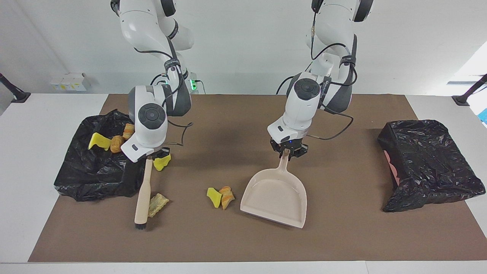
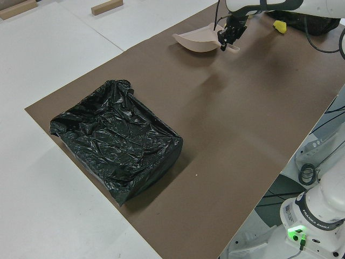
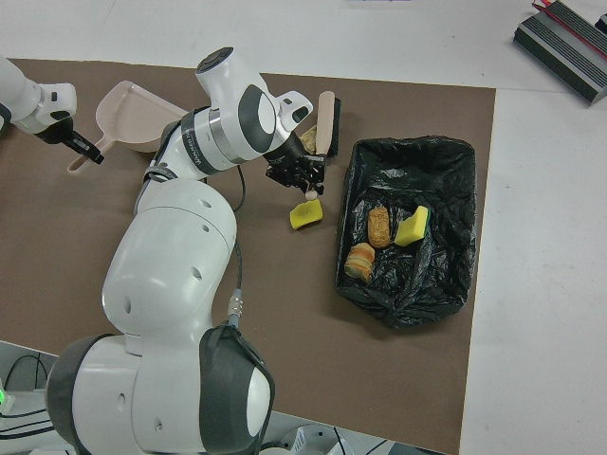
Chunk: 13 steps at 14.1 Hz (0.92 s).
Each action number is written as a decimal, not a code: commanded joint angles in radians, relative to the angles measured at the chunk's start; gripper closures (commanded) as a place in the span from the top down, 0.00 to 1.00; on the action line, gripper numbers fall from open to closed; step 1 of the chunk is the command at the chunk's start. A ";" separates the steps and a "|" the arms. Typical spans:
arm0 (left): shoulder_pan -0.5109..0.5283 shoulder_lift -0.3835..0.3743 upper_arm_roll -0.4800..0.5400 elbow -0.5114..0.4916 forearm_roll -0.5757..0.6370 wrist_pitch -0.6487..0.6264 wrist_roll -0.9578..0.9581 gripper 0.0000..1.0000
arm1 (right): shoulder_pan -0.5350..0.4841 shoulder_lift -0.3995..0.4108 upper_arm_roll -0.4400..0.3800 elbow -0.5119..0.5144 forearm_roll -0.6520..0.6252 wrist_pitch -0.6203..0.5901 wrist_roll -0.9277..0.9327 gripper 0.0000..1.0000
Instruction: Sweep and dump trash in bin
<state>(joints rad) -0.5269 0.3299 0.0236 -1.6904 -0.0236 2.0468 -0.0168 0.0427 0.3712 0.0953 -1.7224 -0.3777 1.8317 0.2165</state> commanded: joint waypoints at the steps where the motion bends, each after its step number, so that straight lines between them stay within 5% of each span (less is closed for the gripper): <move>1: 0.019 -0.029 -0.005 -0.032 0.014 -0.024 0.137 0.00 | -0.001 0.005 0.014 0.017 -0.020 -0.061 -0.077 0.00; 6: 0.044 -0.031 -0.005 -0.049 0.014 0.004 0.689 0.00 | 0.046 -0.008 0.073 -0.012 0.103 -0.112 -0.083 0.00; 9: 0.033 -0.017 -0.005 -0.054 0.019 -0.007 0.742 0.00 | 0.074 -0.011 0.075 -0.013 0.227 -0.123 -0.081 0.00; 13: 0.033 -0.009 -0.005 -0.060 0.066 -0.010 0.753 0.00 | 0.092 -0.003 0.075 -0.002 0.235 -0.106 -0.081 0.00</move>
<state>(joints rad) -0.4917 0.3307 0.0152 -1.7379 0.0010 2.0314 0.7186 0.1432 0.3695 0.1646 -1.7240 -0.1749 1.7252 0.1652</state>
